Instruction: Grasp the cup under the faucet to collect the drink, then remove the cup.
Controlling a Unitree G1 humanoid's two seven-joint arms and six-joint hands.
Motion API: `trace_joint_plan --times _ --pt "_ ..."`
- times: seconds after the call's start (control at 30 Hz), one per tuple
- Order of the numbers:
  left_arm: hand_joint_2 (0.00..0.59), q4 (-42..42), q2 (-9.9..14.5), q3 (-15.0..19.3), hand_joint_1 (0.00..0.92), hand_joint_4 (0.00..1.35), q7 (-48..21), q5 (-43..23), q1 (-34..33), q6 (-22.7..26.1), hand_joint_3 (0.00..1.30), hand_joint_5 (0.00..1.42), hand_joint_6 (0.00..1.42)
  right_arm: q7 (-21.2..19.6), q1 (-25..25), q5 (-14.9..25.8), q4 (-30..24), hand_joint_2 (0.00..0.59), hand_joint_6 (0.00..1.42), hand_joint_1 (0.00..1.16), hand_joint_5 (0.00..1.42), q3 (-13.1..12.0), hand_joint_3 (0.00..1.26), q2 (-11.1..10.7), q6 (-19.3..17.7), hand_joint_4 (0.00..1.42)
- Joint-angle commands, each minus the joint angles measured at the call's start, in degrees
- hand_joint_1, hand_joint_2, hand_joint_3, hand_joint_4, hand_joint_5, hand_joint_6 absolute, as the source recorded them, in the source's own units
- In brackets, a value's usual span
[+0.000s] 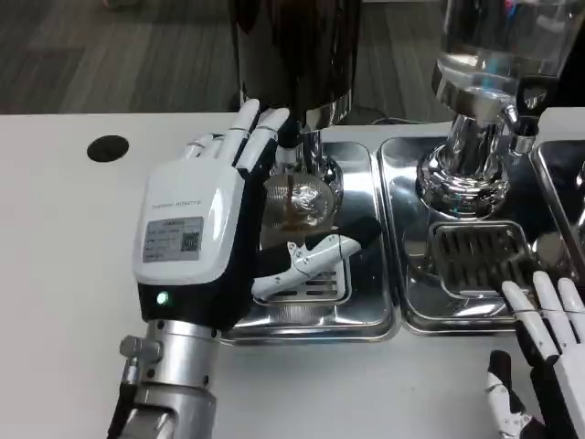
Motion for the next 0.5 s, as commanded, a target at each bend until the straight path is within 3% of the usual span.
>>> trace_joint_plan --times 0.03,0.5 --pt "0.064 1.88 0.51 -0.38 0.000 0.12 -1.38 -0.01 1.88 0.92 0.36 0.34 0.28 -0.55 -0.43 0.17 0.77 0.555 0.00 0.18 0.00 0.41 0.11 0.36 -0.43 0.00" --pt "0.063 0.13 0.29 0.65 0.000 0.12 -2.34 -0.21 -0.26 1.24 0.36 0.34 0.29 -0.64 0.63 0.69 -0.63 0.554 0.00 0.18 0.00 -0.32 0.12 0.48 -0.16 0.00"
